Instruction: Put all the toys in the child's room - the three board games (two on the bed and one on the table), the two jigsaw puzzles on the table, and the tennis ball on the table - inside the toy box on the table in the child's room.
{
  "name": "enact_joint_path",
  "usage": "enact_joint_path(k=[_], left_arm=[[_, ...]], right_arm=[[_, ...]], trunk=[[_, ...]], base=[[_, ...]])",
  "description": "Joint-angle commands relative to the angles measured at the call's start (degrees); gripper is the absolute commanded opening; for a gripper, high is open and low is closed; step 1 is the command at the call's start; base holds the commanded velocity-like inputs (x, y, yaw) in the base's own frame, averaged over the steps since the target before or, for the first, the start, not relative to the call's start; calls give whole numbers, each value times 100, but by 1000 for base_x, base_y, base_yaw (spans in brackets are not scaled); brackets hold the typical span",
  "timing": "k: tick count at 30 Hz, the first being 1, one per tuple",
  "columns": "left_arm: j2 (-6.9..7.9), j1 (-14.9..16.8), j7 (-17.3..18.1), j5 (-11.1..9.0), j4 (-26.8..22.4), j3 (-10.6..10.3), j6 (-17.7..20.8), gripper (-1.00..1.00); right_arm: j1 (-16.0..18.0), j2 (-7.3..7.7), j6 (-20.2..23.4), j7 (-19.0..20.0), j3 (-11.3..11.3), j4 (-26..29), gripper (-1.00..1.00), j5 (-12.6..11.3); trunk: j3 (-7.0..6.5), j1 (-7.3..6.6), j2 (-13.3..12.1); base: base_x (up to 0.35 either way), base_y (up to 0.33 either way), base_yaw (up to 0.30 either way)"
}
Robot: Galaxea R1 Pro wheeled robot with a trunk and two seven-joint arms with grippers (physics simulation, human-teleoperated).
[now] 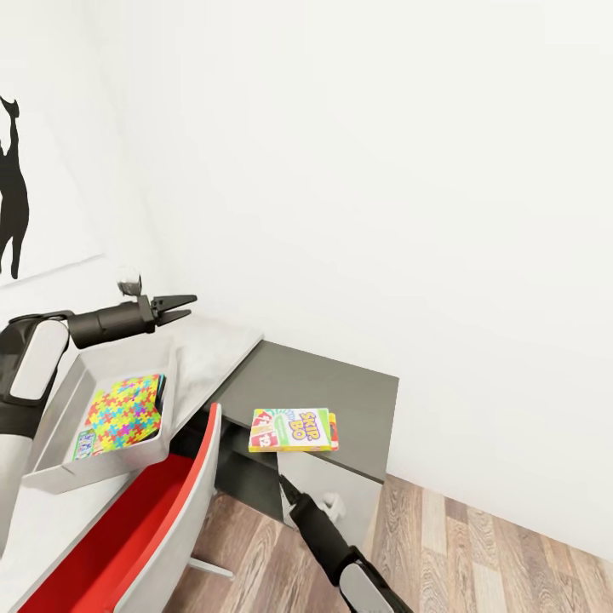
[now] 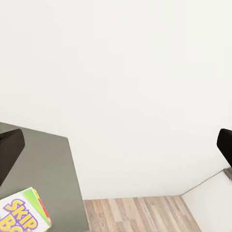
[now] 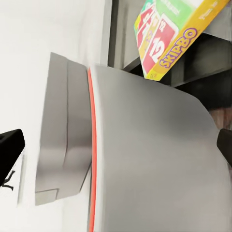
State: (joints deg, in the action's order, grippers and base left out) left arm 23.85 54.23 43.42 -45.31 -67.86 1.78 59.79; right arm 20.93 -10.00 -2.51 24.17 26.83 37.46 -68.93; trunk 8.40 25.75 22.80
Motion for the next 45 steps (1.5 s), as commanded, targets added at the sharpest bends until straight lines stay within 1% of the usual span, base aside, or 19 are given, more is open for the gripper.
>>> enact_joint_path(k=[1, 5, 8, 18, 25, 28, 35, 45], left_arm=[[0, 2, 31, 22, 1, 6, 21, 100], [1, -12, 31, 22, 1, 7, 21, 100], [2, -23, 30, 18, 9, 7, 21, 100], [-23, -164, 35, 21, 18, 4, 21, 100], [-32, -204, 35, 20, 18, 1, 21, 100], [-30, -311, 35, 20, 18, 19, 21, 100], [-9, -384, 35, 22, 18, 39, 21, 100], [2, -430, 35, 28, 18, 36, 21, 100]], right_arm=[[8, 0, -37, 19, -8, -10, 100, -49], [8, 0, -69, 11, -134, -10, 100, -47], [8, 0, -85, 4, -181, -25, 100, -44], [8, 0, -103, -15, -224, -52, 100, -47], [8, 0, -116, -18, -358, -54, 100, -43], [8, 0, -120, -18, -411, -55, 100, -42], [8, 0, -132, -22, -423, -55, 100, -33], [7, 0, -422, -47, -385, -55, 100, -8]], trunk=[[12, 3, 12], [12, 3, 12], [12, 3, 12], [12, 3, 12], [12, 3, 12], [12, 3, 12], [12, 3, 12], [12, 3, 12]], base=[[0, 0, 0], [0, 0, 0], [0, 0, 0], [0, 0, 0], [0, 0, 0], [0, 0, 0], [0, 0, 0], [0, 0, 0]])
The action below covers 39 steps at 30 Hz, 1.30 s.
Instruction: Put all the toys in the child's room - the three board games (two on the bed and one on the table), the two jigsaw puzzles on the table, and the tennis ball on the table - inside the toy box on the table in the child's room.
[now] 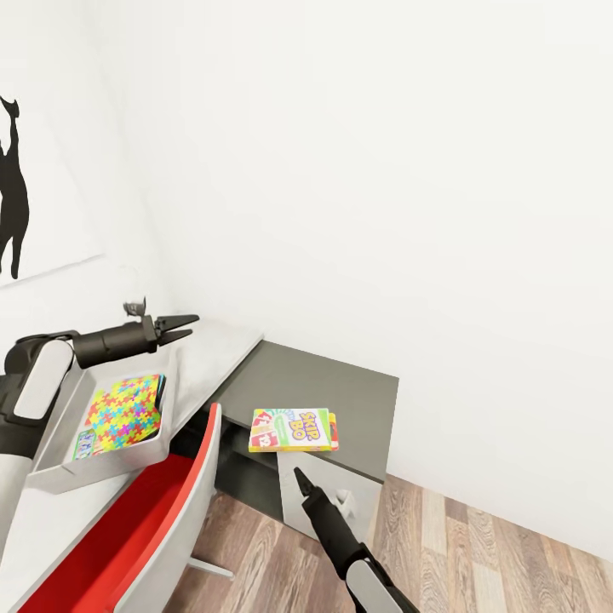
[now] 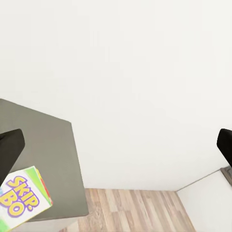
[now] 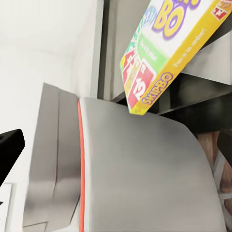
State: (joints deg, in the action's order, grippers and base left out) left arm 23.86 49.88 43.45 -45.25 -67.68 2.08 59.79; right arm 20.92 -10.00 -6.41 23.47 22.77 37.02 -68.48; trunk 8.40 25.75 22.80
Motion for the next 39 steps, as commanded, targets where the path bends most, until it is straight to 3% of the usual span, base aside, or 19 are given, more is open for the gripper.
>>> enact_joint_path(k=[1, 19, 31, 39], left_arm=[[0, 3, 32, 25, 0, 5, 21, 100], [-9, -5, 30, 75, 9, 3, 21, 100], [-13, -5, 26, 83, 10, 3, 21, 100], [-13, -5, 24, 86, 12, 1, 21, 100]], right_arm=[[8, 0, -36, 21, 22, -10, 100, -54], [9, 0, -86, 7, -2, -188, 100, -87], [9, 0, -59, -480, -18, -282, 100, -108], [9, 0, -100, -507, -18, -281, 100, -96]], trunk=[[12, 3, 12], [12, 3, 12], [12, 3, 12], [12, 3, 12]], base=[[0, 0, 0], [0, 0, 0], [0, 0, 0], [0, 0, 0]])
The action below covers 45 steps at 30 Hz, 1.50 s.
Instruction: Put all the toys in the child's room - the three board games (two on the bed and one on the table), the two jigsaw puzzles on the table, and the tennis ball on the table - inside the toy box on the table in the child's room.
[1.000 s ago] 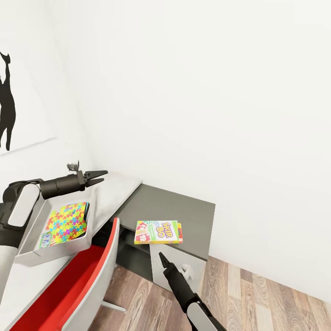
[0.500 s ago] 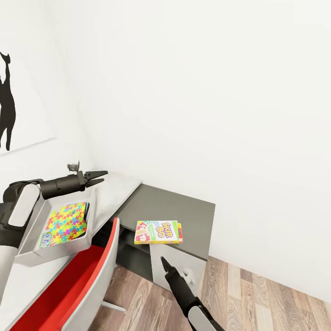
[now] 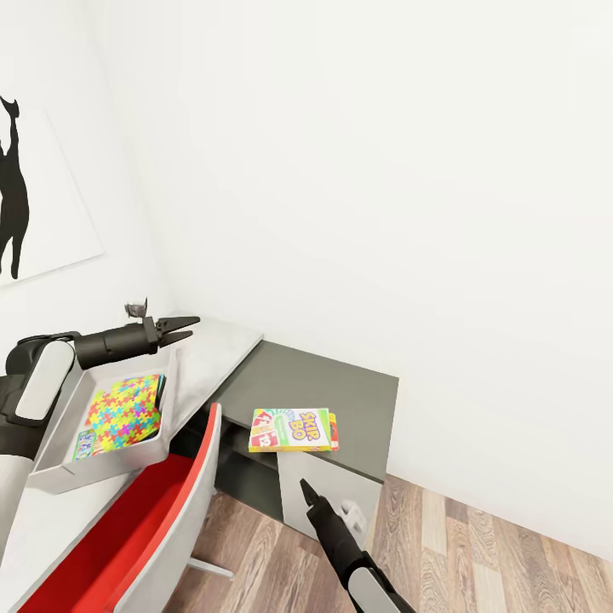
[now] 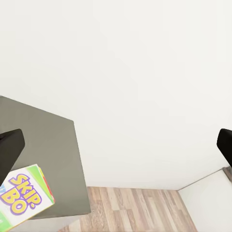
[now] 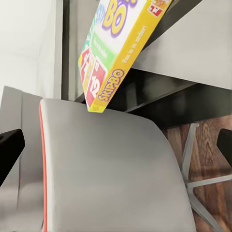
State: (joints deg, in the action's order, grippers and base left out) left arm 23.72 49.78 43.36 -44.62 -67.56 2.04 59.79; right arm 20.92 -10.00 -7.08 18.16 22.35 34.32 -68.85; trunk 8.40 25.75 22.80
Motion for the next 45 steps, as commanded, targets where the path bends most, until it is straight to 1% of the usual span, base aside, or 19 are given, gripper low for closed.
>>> enact_joint_path(k=[1, 8, 19, 25, 28, 35, 39, 45], left_arm=[[1, 5, 32, 23, 0, 6, 21, 100], [-11, 5, 32, 29, -2, -5, 21, 100], [-16, 5, 32, 32, -2, -6, 21, 100], [-12, 5, 32, 32, -2, -3, 21, 100], [-7, 5, 32, 32, -2, -2, 21, 100], [14, 5, 36, 26, -3, 6, 21, 100], [7, 5, 35, 26, -3, 3, 21, 100], [-5, 5, 36, 25, -3, -4, 21, 100]], right_arm=[[8, 0, -36, 24, 24, -10, 100, -54], [8, 0, -46, 22, 34, -4, 100, 13], [49, 0, -30, 21, 64, -4, 100, 37], [338, 0, -10, 21, 67, -58, 100, 31], [574, 0, 9, 21, 67, -245, 100, 28], [971, 0, 63, 15, 68, -550, 100, 19], [1093, 0, 279, 13, 68, -611, 100, -11], [1132, 0, 424, 13, 61, -639, 100, -38]], trunk=[[12, 3, 12], [12, 3, 12], [12, 3, 12], [12, 3, 12], [12, 3, 12], [12, 3, 12], [12, 3, 12], [12, 3, 12]], base=[[0, 0, 0], [0, 0, 0], [0, 0, 0], [0, 0, 0], [0, 0, 0], [0, 0, 0], [0, 0, 0], [0, 0, 0]])
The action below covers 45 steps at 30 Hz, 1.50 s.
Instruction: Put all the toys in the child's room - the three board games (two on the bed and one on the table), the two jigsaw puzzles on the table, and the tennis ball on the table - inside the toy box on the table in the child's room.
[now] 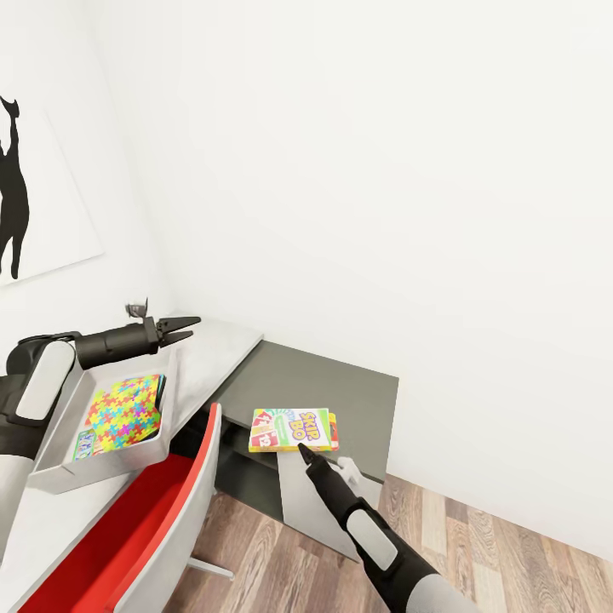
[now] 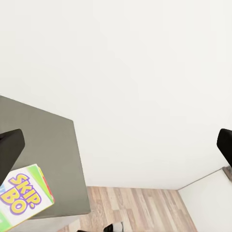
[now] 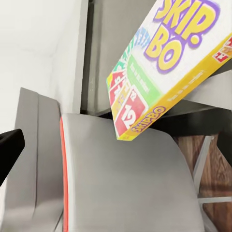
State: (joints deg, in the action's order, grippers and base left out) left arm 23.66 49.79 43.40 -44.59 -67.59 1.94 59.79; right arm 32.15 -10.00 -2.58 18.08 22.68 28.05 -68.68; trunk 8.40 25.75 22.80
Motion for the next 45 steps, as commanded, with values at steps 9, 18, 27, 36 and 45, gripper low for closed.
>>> enact_joint_path(k=[9, 18, 27, 36, 45], left_arm=[[13, 5, 34, -1, 0, 8, 21, 100], [31, 5, 72, -29, 0, 16, 21, 100], [33, 5, 85, -32, 0, 17, 21, 100], [34, 5, 88, -44, 0, 17, 21, 100], [34, 5, 89, -35, 0, 17, 21, 100]], right_arm=[[19, 0, 28, 27, 11, -314, 100, -90], [19, 0, 156, 108, -3, -530, 100, -578], [39, 0, 305, 307, -1, -614, 100, -728], [161, 0, 599, 500, 0, -631, 100, -742], [193, 0, 688, 678, -15, -616, 100, -778]], trunk=[[12, 3, 12], [12, 3, 12], [12, 3, 12], [12, 3, 12], [12, 3, 12]], base=[[0, 0, 0], [0, 0, 0], [0, 0, 0], [0, 0, 0], [0, 0, 0]])
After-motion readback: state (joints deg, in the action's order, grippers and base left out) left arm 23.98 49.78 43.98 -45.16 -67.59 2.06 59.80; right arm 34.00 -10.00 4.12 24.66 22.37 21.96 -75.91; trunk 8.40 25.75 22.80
